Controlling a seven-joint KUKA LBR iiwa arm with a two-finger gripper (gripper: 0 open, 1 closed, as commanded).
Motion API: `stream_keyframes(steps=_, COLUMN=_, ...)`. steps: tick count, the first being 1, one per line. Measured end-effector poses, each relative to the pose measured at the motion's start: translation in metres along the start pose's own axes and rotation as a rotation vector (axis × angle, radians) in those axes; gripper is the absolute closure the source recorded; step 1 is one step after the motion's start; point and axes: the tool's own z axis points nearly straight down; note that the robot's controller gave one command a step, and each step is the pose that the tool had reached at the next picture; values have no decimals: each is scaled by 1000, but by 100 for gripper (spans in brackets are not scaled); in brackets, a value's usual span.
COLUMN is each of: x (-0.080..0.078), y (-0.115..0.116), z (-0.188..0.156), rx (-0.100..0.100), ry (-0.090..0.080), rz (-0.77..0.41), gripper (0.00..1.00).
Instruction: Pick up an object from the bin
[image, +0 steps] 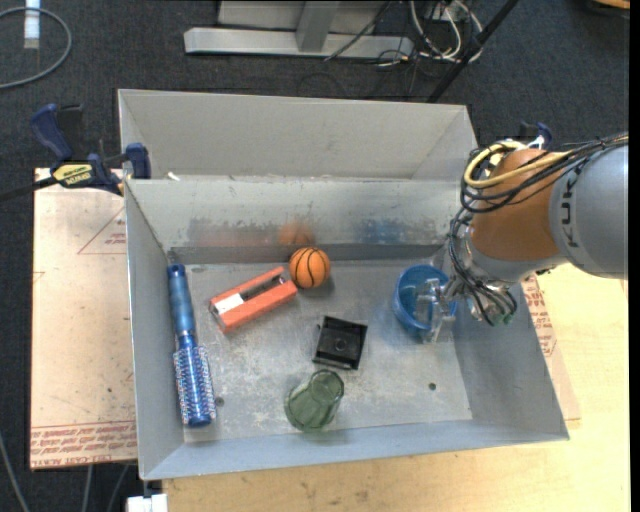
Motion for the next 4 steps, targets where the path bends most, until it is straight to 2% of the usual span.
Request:
stream_keyframes(steps=1, x=0, y=0, z=0, rx=0, ry=0, rz=0, gripper=100)
stream_keyframes(steps=2, x=-5, y=-10, z=-72, rx=0, ry=-4, rz=31, gripper=100)
stream_keyframes(steps=3, x=-5, y=-10, z=-72, rx=0, ry=-4, rz=31, gripper=100)
stream_keyframes(steps=4, x=-4, y=-6, z=-126, rx=-2, ry=0, rz=39, gripper=100)
